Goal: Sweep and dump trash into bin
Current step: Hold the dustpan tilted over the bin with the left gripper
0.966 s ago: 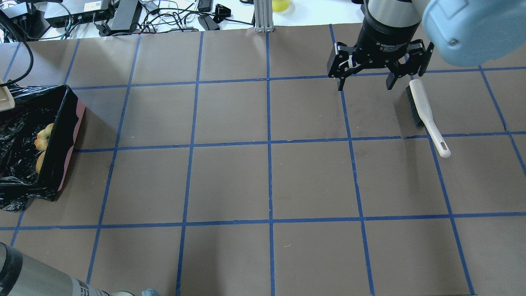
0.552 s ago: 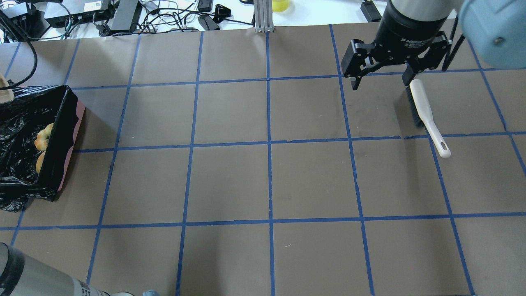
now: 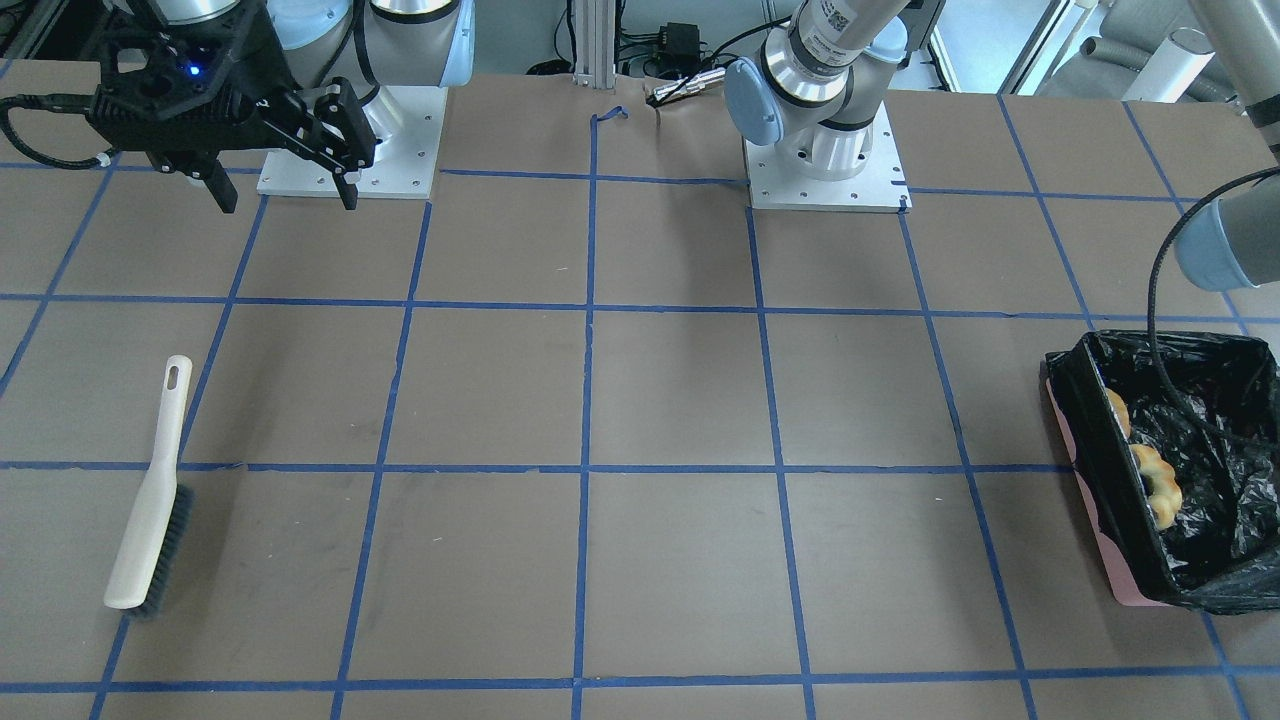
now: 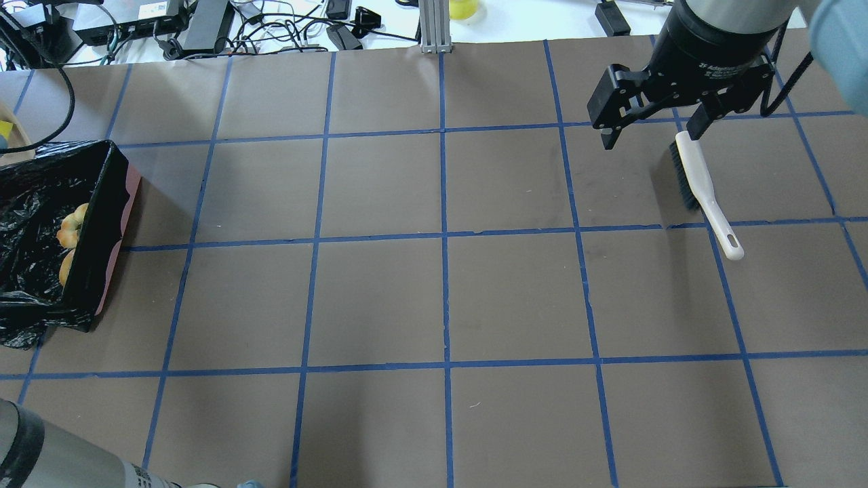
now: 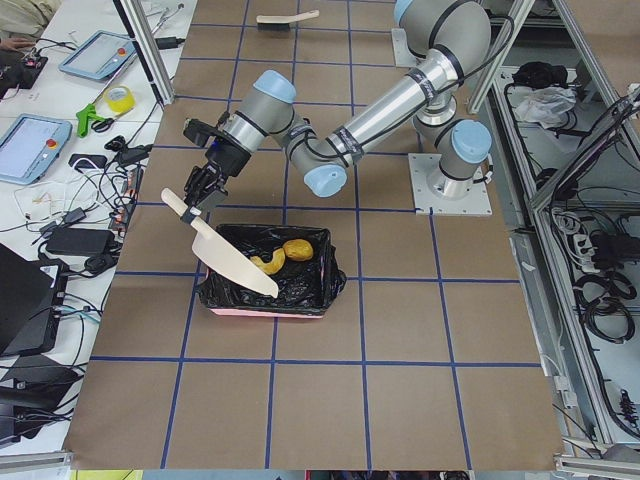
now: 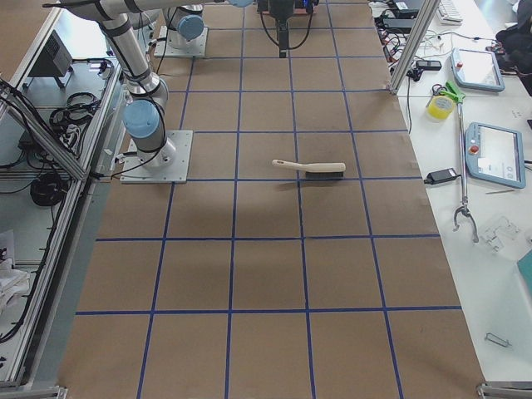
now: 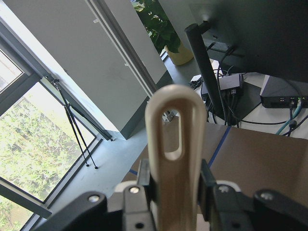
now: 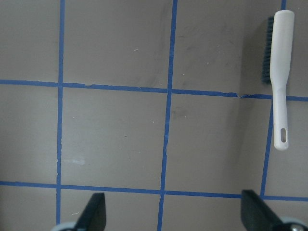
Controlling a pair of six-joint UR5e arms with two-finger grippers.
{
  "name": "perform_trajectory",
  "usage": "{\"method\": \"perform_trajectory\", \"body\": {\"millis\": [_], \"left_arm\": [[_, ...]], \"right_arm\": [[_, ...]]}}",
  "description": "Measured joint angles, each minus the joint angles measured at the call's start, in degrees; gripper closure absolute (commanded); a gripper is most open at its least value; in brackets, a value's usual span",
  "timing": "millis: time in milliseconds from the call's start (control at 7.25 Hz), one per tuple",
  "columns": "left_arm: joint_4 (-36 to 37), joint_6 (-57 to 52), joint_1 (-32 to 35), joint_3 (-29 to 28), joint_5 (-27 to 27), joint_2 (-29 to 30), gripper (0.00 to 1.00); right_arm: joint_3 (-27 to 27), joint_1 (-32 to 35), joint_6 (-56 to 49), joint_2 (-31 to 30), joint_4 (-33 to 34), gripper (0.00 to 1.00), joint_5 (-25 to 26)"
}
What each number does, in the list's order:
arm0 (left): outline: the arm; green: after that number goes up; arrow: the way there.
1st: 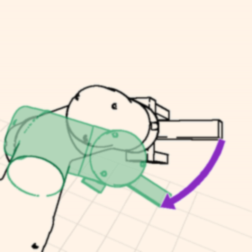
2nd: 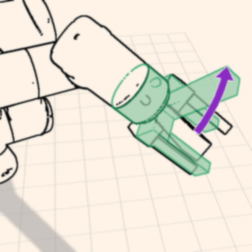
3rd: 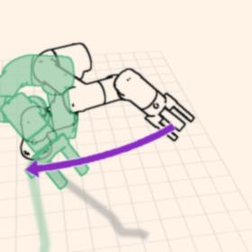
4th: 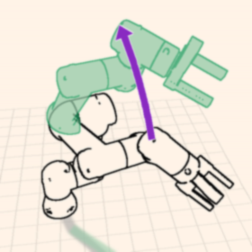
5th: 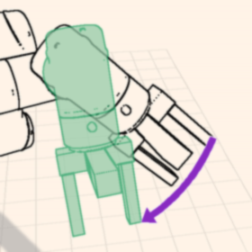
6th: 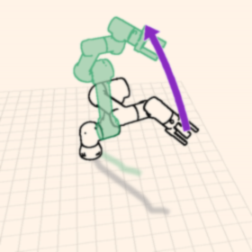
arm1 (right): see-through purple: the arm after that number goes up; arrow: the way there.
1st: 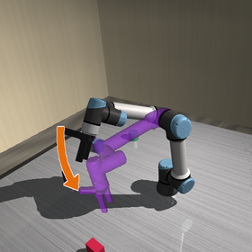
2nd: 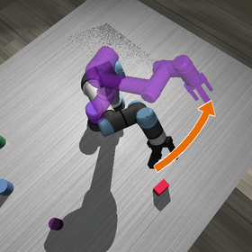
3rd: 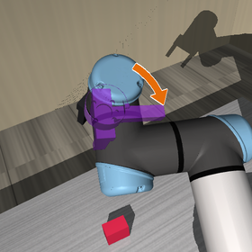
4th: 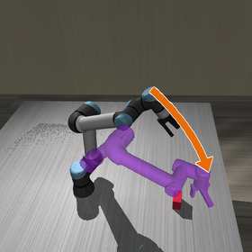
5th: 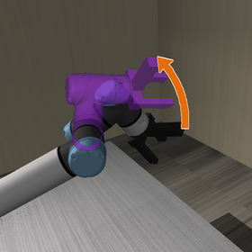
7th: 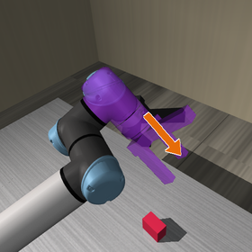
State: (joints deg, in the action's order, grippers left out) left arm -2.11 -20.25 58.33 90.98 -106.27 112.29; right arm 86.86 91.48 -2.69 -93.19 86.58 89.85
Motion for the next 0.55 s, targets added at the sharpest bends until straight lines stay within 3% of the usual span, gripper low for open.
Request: {"method": "perform_trajectory", "body": {"millis": [552], "left_arm": [[5.6,-0.3,0.8,2.3,-0.1,-0.3,1.0]], "right_arm": [[0.1,0.2,0.4,-0.9,-0.2,0.0,-1.0]]}}
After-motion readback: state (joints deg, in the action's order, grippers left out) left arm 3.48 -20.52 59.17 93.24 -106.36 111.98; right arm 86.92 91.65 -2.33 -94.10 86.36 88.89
